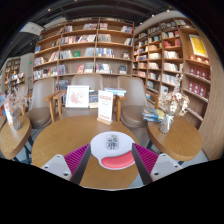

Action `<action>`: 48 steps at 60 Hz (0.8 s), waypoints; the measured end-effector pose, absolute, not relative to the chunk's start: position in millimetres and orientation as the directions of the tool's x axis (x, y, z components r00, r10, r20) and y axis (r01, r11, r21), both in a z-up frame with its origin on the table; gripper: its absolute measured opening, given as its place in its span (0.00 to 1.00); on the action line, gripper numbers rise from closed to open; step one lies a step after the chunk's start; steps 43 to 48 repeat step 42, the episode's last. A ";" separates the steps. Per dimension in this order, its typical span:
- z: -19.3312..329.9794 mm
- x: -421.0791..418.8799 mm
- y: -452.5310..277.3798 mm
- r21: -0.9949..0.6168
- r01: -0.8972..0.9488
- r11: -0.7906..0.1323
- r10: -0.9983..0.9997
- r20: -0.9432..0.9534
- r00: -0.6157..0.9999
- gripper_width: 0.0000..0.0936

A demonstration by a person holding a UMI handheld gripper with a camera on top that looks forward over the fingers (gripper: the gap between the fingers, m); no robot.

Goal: Arrange mouse

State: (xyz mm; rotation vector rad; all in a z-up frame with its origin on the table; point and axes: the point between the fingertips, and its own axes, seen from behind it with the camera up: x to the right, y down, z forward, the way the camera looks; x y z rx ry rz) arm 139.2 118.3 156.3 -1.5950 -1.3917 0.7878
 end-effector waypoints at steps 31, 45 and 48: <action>185.5 338.4 76.9 -0.918 0.396 0.033 0.985 0.098 0.146 0.91; 178.1 349.0 56.9 -0.914 0.405 0.023 0.992 0.071 0.105 0.91; 178.1 349.0 56.9 -0.914 0.405 0.023 0.992 0.071 0.105 0.91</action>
